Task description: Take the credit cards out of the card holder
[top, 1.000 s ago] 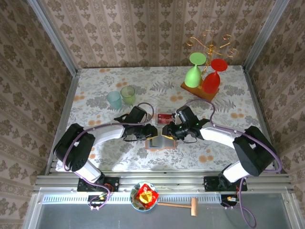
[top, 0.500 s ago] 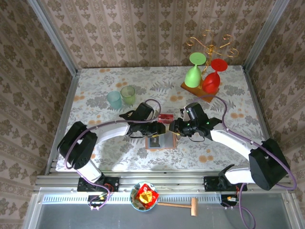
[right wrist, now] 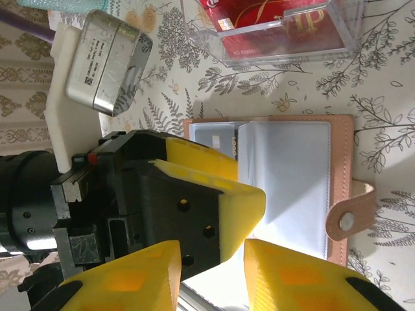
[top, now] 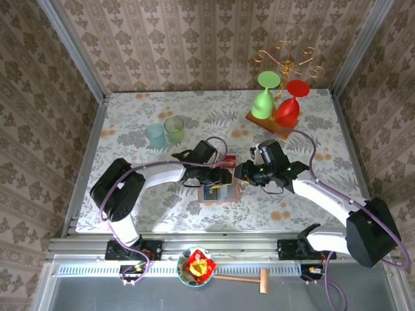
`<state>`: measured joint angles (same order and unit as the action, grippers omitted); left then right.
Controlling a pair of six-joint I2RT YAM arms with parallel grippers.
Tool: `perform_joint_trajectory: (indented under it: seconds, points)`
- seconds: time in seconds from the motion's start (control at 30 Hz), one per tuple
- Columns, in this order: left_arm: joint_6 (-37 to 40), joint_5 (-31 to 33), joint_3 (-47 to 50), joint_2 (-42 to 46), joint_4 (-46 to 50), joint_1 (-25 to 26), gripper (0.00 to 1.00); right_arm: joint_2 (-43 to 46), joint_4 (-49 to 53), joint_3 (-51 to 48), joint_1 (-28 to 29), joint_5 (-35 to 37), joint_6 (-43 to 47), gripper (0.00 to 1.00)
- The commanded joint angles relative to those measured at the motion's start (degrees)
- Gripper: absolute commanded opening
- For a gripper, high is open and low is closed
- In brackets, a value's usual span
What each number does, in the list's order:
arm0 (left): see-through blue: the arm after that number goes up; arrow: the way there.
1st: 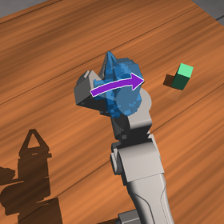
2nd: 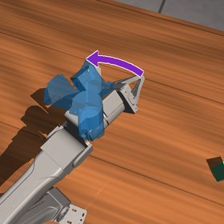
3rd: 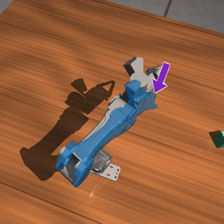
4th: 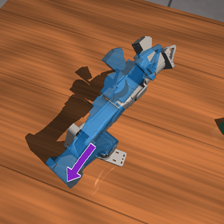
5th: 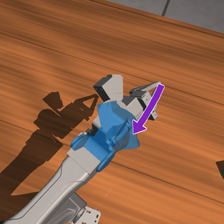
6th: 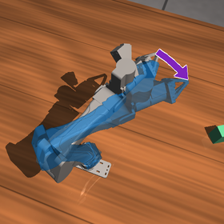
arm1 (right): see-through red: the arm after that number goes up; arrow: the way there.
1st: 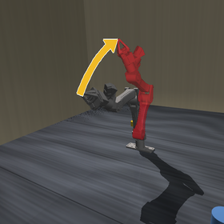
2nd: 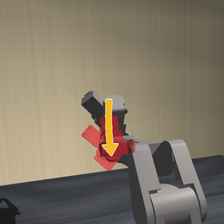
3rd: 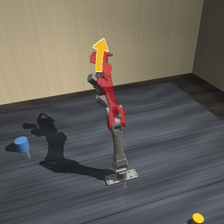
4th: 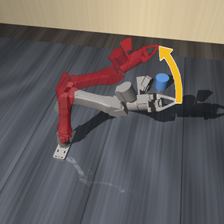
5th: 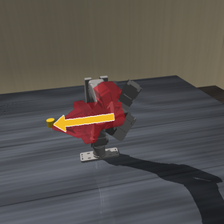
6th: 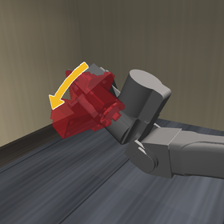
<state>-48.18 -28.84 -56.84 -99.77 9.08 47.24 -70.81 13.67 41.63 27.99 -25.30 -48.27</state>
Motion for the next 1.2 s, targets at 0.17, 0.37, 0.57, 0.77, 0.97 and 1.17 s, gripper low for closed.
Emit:
perform_joint_trajectory:
  seconds: [0.17, 0.37, 0.57, 0.77, 0.97, 1.17]
  points:
    - [0.81, -1.83, -2.33, -2.37, -1.87, 1.05, 0.57, 2.75, 2.63, -1.39, -0.74, 1.44, 0.58, 0.32]
    - [0.83, -1.75, -1.74, -3.26, -2.22, 1.01, 0.57, 3.35, 2.36, -2.06, -0.74, 1.52, 0.24, 0.33]
    - [0.81, -1.88, -1.54, -4.47, -2.31, 1.01, 0.56, 3.39, 2.24, -2.16, -0.74, 1.49, 0.02, 0.33]
    - [0.95, -1.18, -1.08, -2.84, -1.98, 1.01, 0.55, 2.55, 1.28, -2.16, -0.74, 0.73, -0.24, 0.33]
    - [0.99, 0.23, -0.41, -0.16, -1.86, 0.68, 0.55, 0.83, 0.00, -1.62, -0.74, -0.62, -0.53, 0.32]
    - [0.98, 1.38, 0.63, 2.44, -1.57, -0.16, 0.55, -1.68, -0.57, -0.52, -0.61, -1.67, -0.22, 0.32]
